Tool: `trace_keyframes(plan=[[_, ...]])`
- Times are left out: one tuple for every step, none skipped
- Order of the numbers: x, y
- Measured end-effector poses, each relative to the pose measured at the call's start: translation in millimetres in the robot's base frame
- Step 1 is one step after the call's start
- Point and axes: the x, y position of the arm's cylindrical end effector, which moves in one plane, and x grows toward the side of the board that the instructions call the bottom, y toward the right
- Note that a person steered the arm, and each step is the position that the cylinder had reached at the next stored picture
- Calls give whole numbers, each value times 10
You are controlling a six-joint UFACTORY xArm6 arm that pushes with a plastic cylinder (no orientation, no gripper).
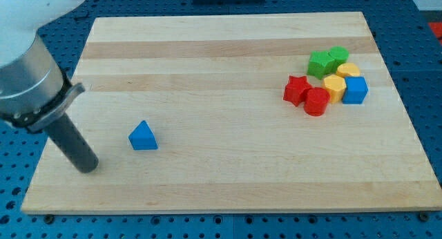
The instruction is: Nudge the blue triangle right a bit
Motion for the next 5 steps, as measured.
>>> trace_keyframes(plan=[[-195,136],[-233,328],[-233,547],[-239,885],[-244,1209]])
